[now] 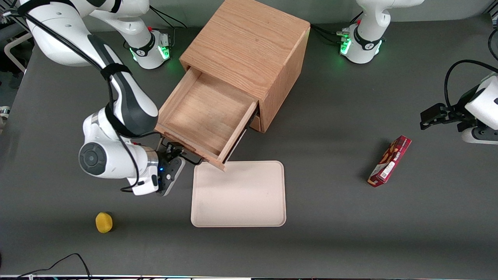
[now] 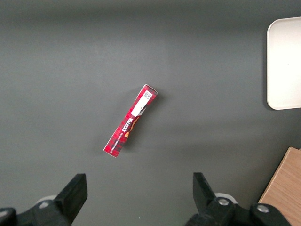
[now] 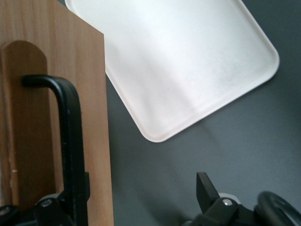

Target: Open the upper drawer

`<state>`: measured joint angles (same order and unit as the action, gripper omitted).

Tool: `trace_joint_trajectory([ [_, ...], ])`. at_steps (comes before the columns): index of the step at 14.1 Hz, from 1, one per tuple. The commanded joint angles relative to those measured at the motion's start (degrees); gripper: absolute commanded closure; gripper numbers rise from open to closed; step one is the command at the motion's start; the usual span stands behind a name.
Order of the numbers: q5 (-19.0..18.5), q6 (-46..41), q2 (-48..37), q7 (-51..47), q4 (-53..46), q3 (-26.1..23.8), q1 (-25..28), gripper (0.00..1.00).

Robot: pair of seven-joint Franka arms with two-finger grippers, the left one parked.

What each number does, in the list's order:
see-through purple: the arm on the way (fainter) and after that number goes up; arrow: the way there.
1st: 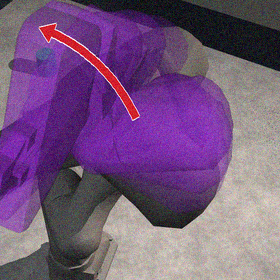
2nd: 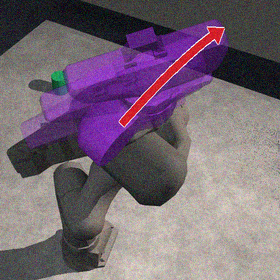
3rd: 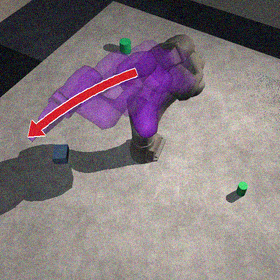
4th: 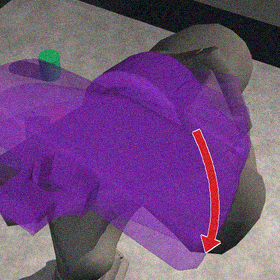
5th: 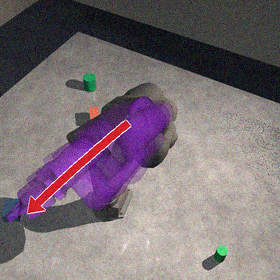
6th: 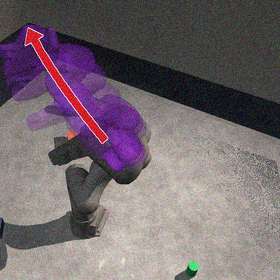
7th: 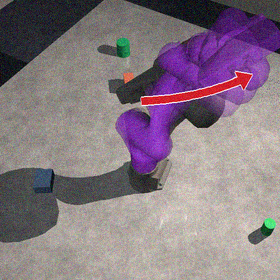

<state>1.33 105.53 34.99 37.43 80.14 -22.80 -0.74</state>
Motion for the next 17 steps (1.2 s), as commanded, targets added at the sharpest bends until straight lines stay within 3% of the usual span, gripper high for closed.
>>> trace_joint_trajectory([
  [1, -1.8, -2.0, 1.7, 2.1, -3.6, 0.7, 0.7, 0.00],
  [6, -2.7, -2.4, 2.3, 1.9, -4.7, 0.6, 0.7, 0.00],
  [11, -2.1, -11.2, -0.4, 0.8, -10.8, -0.1, 0.9, 0.00],
  [15, -1.9, -15.2, -8.4, -4.8, -11.5, -0.1, 0.7, 0.00],
  [17, -2.0, -16.6, -13.4, -12.8, -11.5, 0.1, 0.5, 0.00],
])
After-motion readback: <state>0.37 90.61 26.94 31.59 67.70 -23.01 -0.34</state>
